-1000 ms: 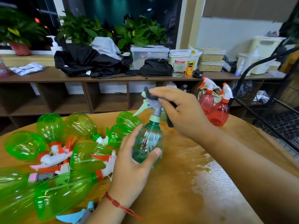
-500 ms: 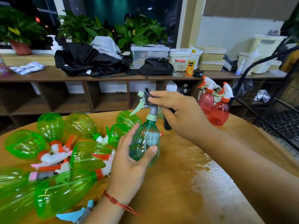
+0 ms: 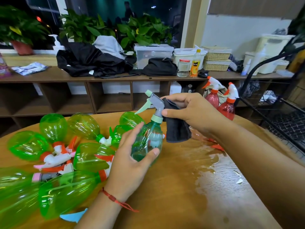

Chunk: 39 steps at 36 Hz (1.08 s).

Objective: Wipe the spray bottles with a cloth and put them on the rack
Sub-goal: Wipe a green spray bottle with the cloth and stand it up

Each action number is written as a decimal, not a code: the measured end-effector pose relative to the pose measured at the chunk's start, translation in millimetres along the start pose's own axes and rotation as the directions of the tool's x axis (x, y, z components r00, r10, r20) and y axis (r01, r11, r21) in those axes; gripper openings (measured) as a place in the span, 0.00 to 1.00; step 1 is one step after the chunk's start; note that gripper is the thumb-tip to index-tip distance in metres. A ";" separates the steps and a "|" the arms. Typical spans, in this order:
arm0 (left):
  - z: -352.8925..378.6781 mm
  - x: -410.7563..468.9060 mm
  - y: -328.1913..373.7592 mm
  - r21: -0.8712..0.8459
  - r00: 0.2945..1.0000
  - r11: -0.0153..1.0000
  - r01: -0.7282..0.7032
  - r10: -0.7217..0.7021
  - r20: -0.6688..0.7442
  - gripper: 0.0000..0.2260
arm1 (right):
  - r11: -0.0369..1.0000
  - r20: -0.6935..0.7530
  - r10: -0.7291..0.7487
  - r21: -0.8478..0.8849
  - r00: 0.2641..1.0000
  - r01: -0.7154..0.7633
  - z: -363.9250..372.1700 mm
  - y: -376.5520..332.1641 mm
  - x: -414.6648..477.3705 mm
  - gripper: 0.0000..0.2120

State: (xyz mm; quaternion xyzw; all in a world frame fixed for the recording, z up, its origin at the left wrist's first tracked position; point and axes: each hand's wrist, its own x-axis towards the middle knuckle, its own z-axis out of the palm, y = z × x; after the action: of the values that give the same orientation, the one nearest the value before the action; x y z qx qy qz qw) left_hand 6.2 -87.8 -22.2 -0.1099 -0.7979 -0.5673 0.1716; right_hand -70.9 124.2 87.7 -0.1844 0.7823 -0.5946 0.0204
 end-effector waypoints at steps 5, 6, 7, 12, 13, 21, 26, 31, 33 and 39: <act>5.0 -2.1 4.5 0.119 1.000 0.993 -0.014 0.015 -0.007 0.38 | 0.992 -0.057 0.071 0.109 0.996 -0.065 -3.9 6.8 3.4 0.14; 6.1 -2.7 3.4 0.211 0.998 0.977 -0.040 0.048 -0.036 0.39 | 0.988 -0.095 0.091 0.134 0.991 -0.078 -3.8 9.1 4.7 0.13; 6.9 -3.0 1.9 0.332 0.993 0.941 -0.069 0.097 -0.066 0.41 | 0.984 -0.141 0.107 0.155 0.984 -0.085 -3.0 11.6 6.0 0.13; 17.7 -5.6 -1.8 0.738 0.966 0.668 -0.096 0.243 -0.093 0.49 | 0.962 -0.237 0.174 0.248 0.956 -0.113 12.1 18.9 0.9 0.11; 19.0 -6.1 -1.6 0.753 0.966 0.653 -0.081 0.237 -0.101 0.49 | 0.961 -0.234 0.181 0.247 0.955 -0.122 15.1 19.9 -0.9 0.10; 8.2 -0.9 -0.2 0.330 0.985 0.944 0.014 0.044 -0.168 0.42 | 0.958 -0.176 0.143 0.272 0.974 -0.092 10.9 19.8 -1.2 0.10; 11.9 3.2 -5.3 -0.599 0.960 0.768 0.226 -0.278 0.005 0.35 | 0.962 -0.189 0.084 0.271 0.978 -0.030 6.2 21.2 -9.6 0.13; 17.3 4.0 -3.5 -0.702 0.954 0.653 0.283 -0.267 0.136 0.23 | 0.992 -0.138 0.047 0.126 0.989 -0.030 20.0 30.0 -28.1 0.13; 15.9 2.5 -2.9 -0.570 0.963 0.777 0.266 -0.235 0.129 0.22 | 0.997 -0.162 0.007 0.079 0.987 0.006 19.9 31.8 -31.2 0.14; 16.1 -4.4 -4.8 -0.278 0.986 0.946 0.165 -0.157 0.052 0.25 | 0.999 -0.165 -0.024 -0.026 0.986 0.021 18.0 28.5 -35.9 0.19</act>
State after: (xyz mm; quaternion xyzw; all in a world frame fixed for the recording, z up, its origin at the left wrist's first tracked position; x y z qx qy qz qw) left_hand 6.0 -74.1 -32.8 -0.0759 -0.7177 -0.6855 0.0958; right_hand -40.5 125.2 49.1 -0.1436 0.7863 -0.5986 -0.0533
